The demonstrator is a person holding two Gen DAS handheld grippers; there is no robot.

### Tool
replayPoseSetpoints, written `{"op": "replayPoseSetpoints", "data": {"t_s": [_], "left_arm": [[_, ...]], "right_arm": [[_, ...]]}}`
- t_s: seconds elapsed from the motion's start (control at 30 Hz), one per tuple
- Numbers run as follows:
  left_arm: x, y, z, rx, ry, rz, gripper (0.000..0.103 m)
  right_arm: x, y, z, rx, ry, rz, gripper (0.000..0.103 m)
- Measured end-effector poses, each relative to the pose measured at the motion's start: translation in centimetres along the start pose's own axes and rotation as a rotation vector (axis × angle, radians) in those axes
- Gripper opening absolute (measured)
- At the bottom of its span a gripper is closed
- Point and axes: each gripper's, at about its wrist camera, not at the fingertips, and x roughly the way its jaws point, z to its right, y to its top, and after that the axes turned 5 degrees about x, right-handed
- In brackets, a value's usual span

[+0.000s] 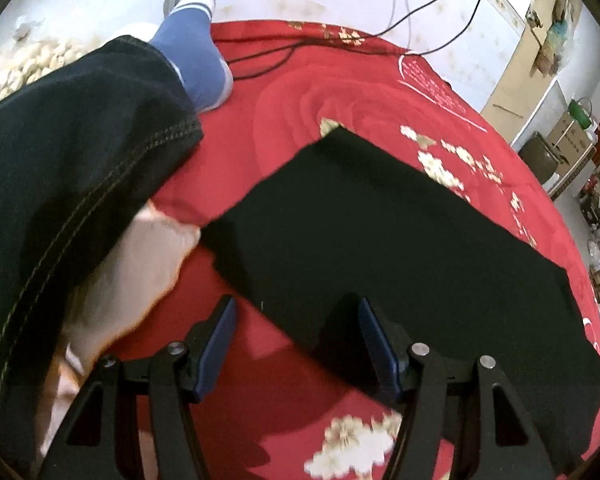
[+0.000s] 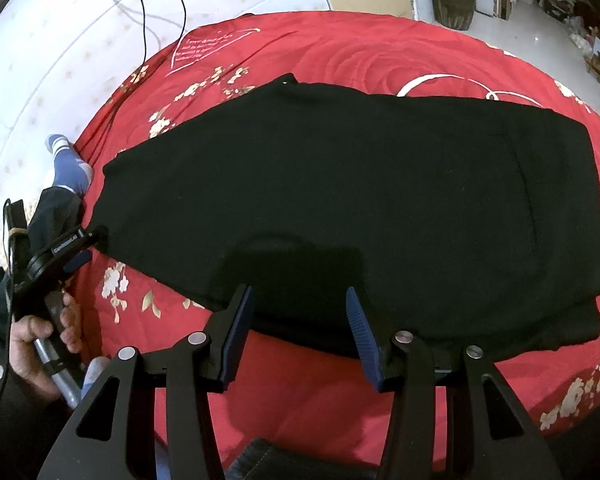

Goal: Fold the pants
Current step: 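Grasp one side edge of the black pants with the left gripper and fold it inward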

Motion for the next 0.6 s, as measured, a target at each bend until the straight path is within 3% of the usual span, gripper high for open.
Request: {"op": "replayPoseSetpoints", "data": {"t_s": [0.1, 0.13, 0.2, 0.27, 0.3, 0.43, 0.6], "left_arm": [[0.6, 0.8, -0.2, -0.008, -0.003, 0.027, 0.065], [0.7, 0.9, -0.2, -0.008, 0.002, 0.033, 0.06], [0.8, 1.2, -0.1, 0.001, 0.035, 0.045, 0.043], [0.8, 1.4, -0.3, -0.008, 0.039, 0.05, 0.016], [0.8, 1.7, -0.3, -0.015, 0.023, 0.045, 0.009], [-0.2, 2.2, 0.1, -0.026, -0.049, 0.039, 0.007], [-4.2, 2.9, 4.8, 0.137, -0.219, 0.122, 0.007]], "right_arm": [[0.0, 0.0, 0.1, 0.01, 0.011, -0.001, 0.049], [0.0, 0.0, 0.1, 0.012, 0.015, -0.001, 0.049], [0.0, 0.1, 0.0, 0.013, 0.024, 0.001, 0.049], [0.0, 0.1, 0.0, 0.014, 0.031, 0.003, 0.049], [0.0, 0.1, 0.0, 0.015, 0.035, 0.003, 0.049], [0.0, 0.1, 0.0, 0.021, 0.04, 0.005, 0.049], [-0.5, 0.4, 0.1, 0.038, 0.055, 0.022, 0.049]]}}
